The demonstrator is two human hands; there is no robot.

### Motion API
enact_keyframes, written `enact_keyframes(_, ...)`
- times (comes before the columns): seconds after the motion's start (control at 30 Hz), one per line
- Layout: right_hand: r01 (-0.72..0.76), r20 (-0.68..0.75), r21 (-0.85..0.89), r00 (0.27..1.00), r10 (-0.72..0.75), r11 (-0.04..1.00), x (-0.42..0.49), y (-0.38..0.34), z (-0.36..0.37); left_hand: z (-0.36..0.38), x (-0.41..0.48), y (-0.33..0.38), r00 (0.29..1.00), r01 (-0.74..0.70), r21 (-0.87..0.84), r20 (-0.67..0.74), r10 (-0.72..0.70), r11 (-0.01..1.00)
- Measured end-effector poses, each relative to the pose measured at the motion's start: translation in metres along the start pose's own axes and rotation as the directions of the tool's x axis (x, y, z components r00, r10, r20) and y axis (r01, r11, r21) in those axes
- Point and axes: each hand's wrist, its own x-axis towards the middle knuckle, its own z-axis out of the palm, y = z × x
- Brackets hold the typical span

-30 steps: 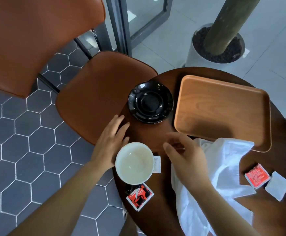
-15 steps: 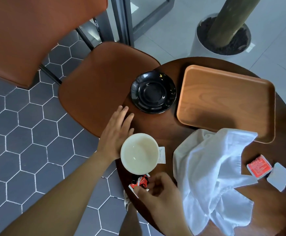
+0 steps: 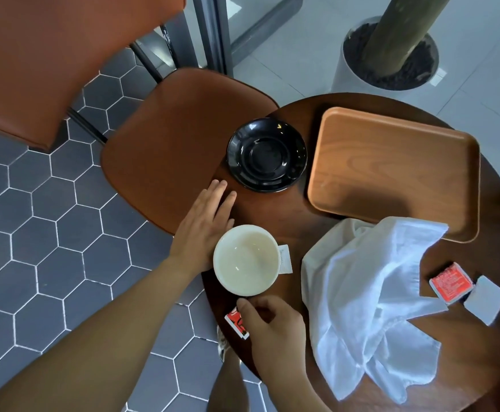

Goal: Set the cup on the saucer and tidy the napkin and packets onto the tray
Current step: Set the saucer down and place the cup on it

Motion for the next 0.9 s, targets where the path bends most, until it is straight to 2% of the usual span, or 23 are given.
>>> enact_keyframes(0.23, 0.018, -0.003, 0.011, 1.000, -0.018, 1.000, 0.007, -0.004, -0.010, -0.003, -0.002, -0.001, 1.000, 0.000, -0.058, 0.018, 0.001, 0.998)
enact_keyframes(0.47, 0.046, 0.043, 0.034, 0.998, -0.047, 0.998, 0.016, -0.011, -0.023, -0.004, -0.003, -0.003, 0.996, -0.006, -0.046, 0.085, 0.010, 0.999)
enact_keyframes(0.73, 0.062, 0.077, 0.128, 0.994, -0.072, 0.990, 0.009, -0.022, -0.045, -0.004, -0.003, 0.001, 0.999, 0.009, -0.035, 0.040, -0.008, 0.999)
enact_keyframes(0.9, 0.074, 0.078, 0.293, 0.992, -0.101, 0.953, 0.015, -0.041, -0.059, -0.003, -0.003, 0.000, 0.999, 0.029, -0.059, 0.027, -0.027, 0.998)
